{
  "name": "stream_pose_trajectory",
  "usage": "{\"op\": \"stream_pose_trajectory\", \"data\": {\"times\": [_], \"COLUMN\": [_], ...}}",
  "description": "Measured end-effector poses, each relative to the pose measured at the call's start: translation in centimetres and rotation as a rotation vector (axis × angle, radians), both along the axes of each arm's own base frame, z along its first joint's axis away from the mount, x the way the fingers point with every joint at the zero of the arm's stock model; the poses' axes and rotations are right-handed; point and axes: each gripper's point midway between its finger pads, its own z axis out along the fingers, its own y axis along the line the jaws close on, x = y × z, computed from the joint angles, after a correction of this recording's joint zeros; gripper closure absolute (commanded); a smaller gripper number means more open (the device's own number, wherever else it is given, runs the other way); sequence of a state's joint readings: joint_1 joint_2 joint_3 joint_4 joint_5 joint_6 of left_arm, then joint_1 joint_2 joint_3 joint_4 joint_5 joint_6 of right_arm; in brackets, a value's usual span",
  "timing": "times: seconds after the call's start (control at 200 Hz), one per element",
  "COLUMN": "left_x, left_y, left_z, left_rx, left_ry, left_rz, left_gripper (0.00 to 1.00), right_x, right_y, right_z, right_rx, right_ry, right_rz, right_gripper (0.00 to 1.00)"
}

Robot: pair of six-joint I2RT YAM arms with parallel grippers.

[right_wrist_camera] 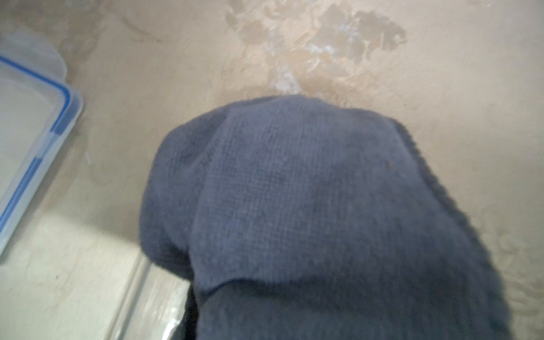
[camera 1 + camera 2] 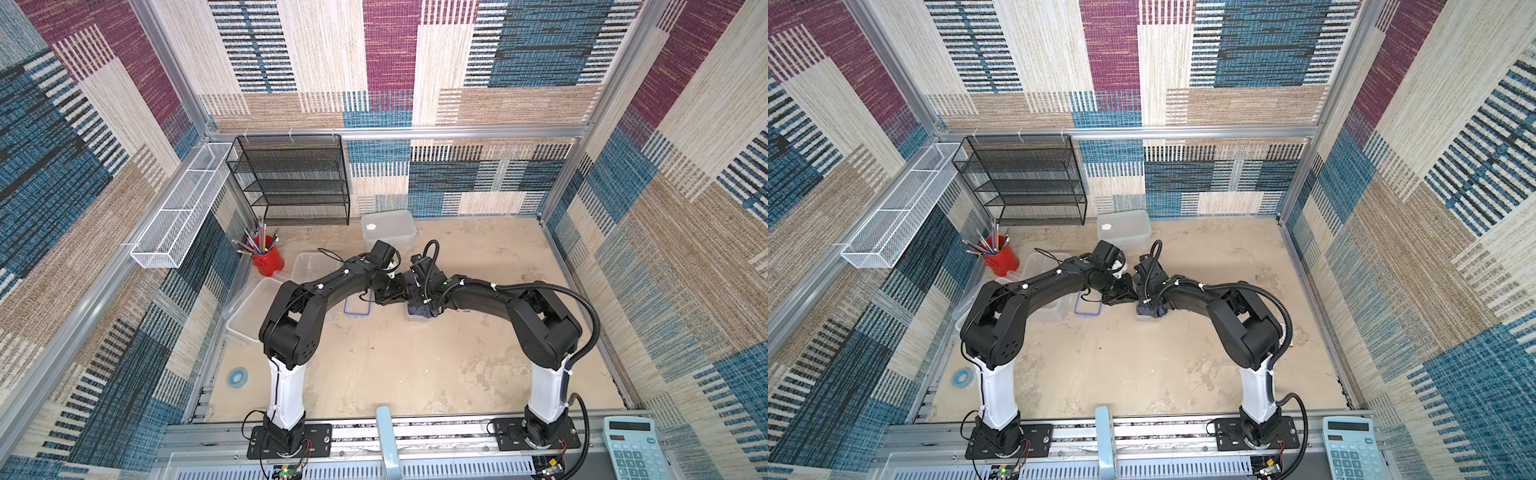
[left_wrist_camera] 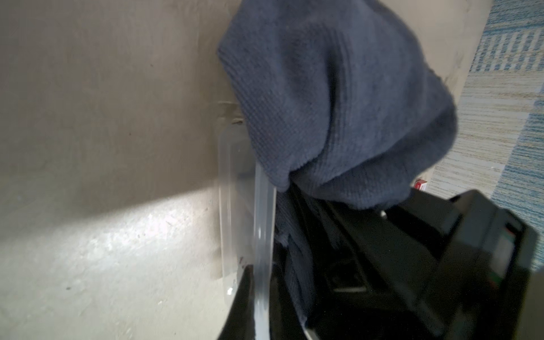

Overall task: Wipe the insides of the lunch boxes
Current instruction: Wipe the dirt inside the lunch box, then place the cleaning item at the center of the board, then pick up the lunch box from the center of the board.

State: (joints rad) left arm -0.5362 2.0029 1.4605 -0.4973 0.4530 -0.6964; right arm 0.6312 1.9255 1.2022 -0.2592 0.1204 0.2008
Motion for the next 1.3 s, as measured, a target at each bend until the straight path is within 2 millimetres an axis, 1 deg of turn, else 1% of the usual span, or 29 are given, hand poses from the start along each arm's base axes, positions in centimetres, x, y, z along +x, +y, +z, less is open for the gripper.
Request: {"op": "stream_pose_trajectory", "data": {"times": [0.115,0.165,0.215,0.265,0.326,0.416,0.461,0.561,0.636,0.696,0.766,0.826,0.886,0.947,1.092,1.207,1.232,1.252,1.297], "left_x": [-0.2,-0.4,-0.5,-0.6,-0.6,-0.6,-0.6,-0.6,-0.5,-0.4,-0.3,-0.1,-0.1,0.1,0.4,0.6,0.6,0.7,0.7], "left_y": [0.1,0.2,0.3,0.3,0.4,0.7,0.7,0.8,1.0,1.1,1.2,1.3,1.4,1.6,2.4,2.8,2.8,2.9,3.0], "left_z": [-0.3,-0.5,-0.6,-0.6,-0.7,-0.8,-0.9,-0.9,-1.0,-1.1,-1.2,-1.3,-1.4,-1.6,-2.2,-2.2,-2.2,-2.2,-2.2], "left_rx": [0.010,0.015,0.016,0.017,0.020,0.035,0.039,0.047,0.056,0.067,0.073,0.079,0.084,0.086,0.109,0.112,0.112,0.113,0.115], "left_ry": [0.019,0.032,0.036,0.035,0.035,0.029,0.028,0.030,0.028,0.027,0.033,0.031,0.035,0.037,0.040,0.039,0.039,0.039,0.037], "left_rz": [-0.012,-0.015,-0.018,-0.020,-0.023,-0.022,-0.024,-0.025,-0.021,-0.020,-0.019,-0.019,-0.017,-0.016,-0.003,0.000,0.001,0.003,0.003], "left_gripper": [1.00,1.00,1.00,1.00,1.00,1.00,1.00,1.00,1.00,1.00,1.00,1.00,1.00,1.00,1.00,1.00,1.00,1.00,1.00], "right_x": [-2.0,-2.4,-2.5,-2.1,-1.3,0.2,0.6,1.5,2.1,2.3,2.3,2.1,2.0,1.9,1.5,1.3,1.3,1.3,1.3], "right_y": [0.8,1.0,1.3,1.2,0.9,0.5,0.4,-0.4,-1.6,-2.9,-4.6,-6.1,-7.6,-9.1,-12.8,-15.9,-16.4,-16.8,-17.7], "right_z": [0.7,1.6,3.1,4.7,6.9,10.2,11.7,15.7,18.4,19.9,20.9,21.3,20.9,19.8,16.3,14.5,14.2,14.1,14.0], "right_rx": [0.087,0.138,0.210,0.278,0.349,0.410,0.429,0.463,0.470,0.465,0.446,0.424,0.390,0.346,0.220,0.139,0.128,0.120,0.097], "right_ry": [0.086,0.108,0.121,0.123,0.109,0.058,0.033,-0.039,-0.101,-0.142,-0.173,-0.193,-0.199,-0.188,-0.126,-0.104,-0.100,-0.098,-0.100], "right_rz": [0.069,0.088,0.099,0.097,0.089,0.075,0.079,0.073,0.056,0.036,0.002,-0.028,-0.065,-0.107,-0.213,-0.294,-0.309,-0.320,-0.344], "right_gripper": [1.00,1.00,1.00,1.00,1.00,1.00,1.00,1.00,1.00,1.00,1.00,1.00,1.00,1.00,1.00,1.00,0.95,0.89,0.67]}}
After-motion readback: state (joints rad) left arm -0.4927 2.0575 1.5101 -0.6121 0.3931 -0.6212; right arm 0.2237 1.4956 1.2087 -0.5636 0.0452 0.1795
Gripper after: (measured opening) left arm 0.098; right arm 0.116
